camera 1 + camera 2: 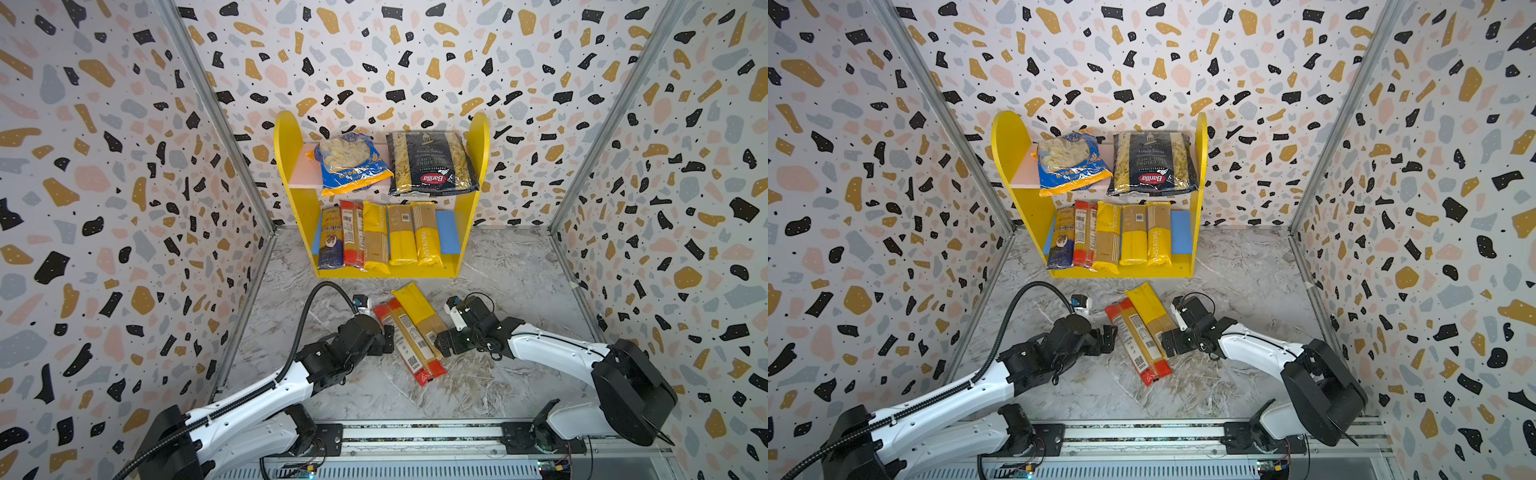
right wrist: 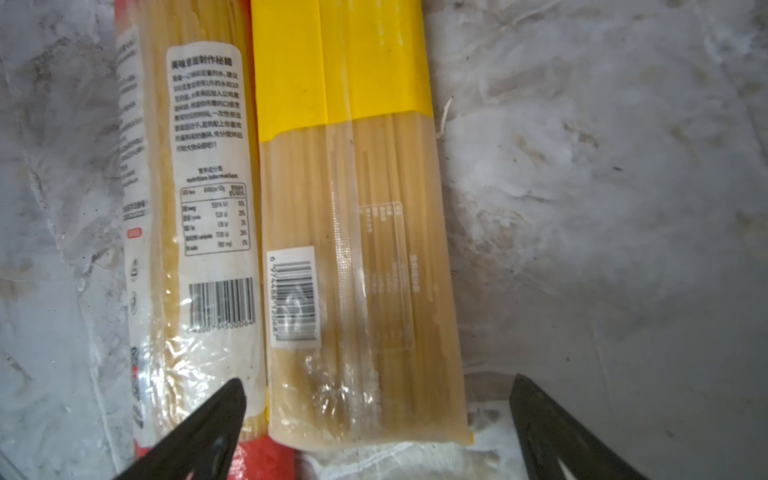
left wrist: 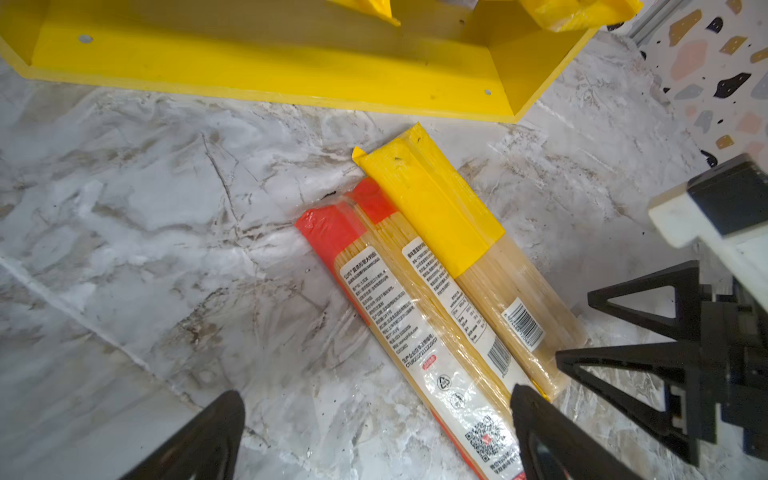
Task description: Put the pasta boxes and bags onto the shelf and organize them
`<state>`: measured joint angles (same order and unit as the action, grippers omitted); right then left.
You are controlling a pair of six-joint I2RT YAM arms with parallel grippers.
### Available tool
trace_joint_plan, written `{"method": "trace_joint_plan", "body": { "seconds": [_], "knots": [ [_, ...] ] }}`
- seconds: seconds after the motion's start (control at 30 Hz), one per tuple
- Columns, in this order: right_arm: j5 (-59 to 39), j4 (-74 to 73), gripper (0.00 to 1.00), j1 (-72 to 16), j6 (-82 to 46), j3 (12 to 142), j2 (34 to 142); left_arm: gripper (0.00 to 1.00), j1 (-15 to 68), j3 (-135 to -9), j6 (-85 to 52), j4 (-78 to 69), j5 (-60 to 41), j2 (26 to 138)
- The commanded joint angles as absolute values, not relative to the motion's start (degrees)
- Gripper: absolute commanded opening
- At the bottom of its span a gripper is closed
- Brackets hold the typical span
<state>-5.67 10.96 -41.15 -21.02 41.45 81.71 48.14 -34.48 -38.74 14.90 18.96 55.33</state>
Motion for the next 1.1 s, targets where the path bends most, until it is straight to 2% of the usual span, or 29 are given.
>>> {"method": "trace_joint_plan", "body": {
  "seconds": [0.0, 0.47, 0.7, 0.8, 0.93, 1.07],
  "knots": [
    [-1.78, 11.13, 1.0, -42.93, -19.79, 45.61, 84.4, 1.0, 48.5, -32.93, -39.37, 11.51, 21.41, 54.37],
    [7.32, 14.27, 1.0, -46.32, -19.83, 54.52, 99.0, 0.99, 48.49, -31.79, -38.5, 14.29, 23.62, 50.8],
    [11.04, 17.22, 0.92, -46.32, -19.83, 56.53, 101.85, 0.99, 48.45, -31.62, -38.58, 15.92, 24.43, 48.26],
    [12.04, 18.14, 0.84, -46.32, -20.06, 56.21, 102.2, 1.0, 48.51, -31.47, -38.59, 16.56, 24.77, 47.42],
    [13.07, 18.72, 0.54, -46.32, -20.52, 54.84, 101.91, 1.0, 48.5, -31.59, -38.67, 16.83, 24.83, 47.12],
    [12.51, 18.72, 0.36, -46.32, -21.15, 53.8, 100.95, 1.0, 48.52, -31.79, -38.58, 16.95, 24.7, 47.39]
  ]
}}
